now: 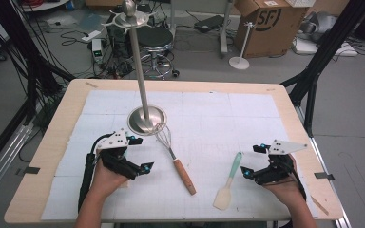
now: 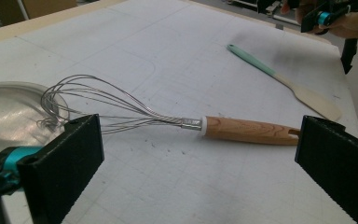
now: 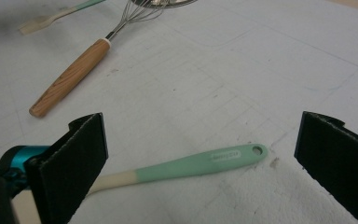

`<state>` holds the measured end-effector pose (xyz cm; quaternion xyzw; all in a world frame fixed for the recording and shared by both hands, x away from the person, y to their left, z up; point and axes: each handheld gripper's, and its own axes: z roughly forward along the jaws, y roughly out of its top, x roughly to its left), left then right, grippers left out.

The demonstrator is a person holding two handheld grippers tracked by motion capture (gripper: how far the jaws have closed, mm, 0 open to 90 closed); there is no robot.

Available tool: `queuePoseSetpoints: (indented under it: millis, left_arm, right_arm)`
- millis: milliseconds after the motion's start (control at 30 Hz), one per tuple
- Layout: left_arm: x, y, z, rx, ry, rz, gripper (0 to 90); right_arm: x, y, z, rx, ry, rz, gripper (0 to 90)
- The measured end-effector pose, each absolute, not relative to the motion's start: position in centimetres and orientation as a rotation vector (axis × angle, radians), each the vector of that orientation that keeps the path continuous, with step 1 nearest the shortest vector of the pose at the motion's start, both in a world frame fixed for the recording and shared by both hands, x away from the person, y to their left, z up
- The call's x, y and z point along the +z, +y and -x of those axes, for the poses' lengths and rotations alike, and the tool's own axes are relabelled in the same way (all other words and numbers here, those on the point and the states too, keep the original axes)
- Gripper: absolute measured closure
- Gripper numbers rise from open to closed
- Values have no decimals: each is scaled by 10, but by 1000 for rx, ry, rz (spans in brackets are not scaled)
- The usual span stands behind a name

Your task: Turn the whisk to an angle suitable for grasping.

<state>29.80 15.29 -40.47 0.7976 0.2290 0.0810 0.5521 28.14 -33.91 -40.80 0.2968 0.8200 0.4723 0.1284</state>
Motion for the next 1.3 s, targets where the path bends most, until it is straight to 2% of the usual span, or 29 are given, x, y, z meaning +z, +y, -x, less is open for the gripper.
queuePoseSetpoints:
  millis: [867,1300]
  left_arm:
    - [-404,154,-296,197,527,-1895,16]
    - [-405,162,-296,215,545,-1888,16]
  right_arm:
    - [-409,-330,-279,1358,2404,-876,13]
    - [-408,-307,-279,1352,2460,-819,13]
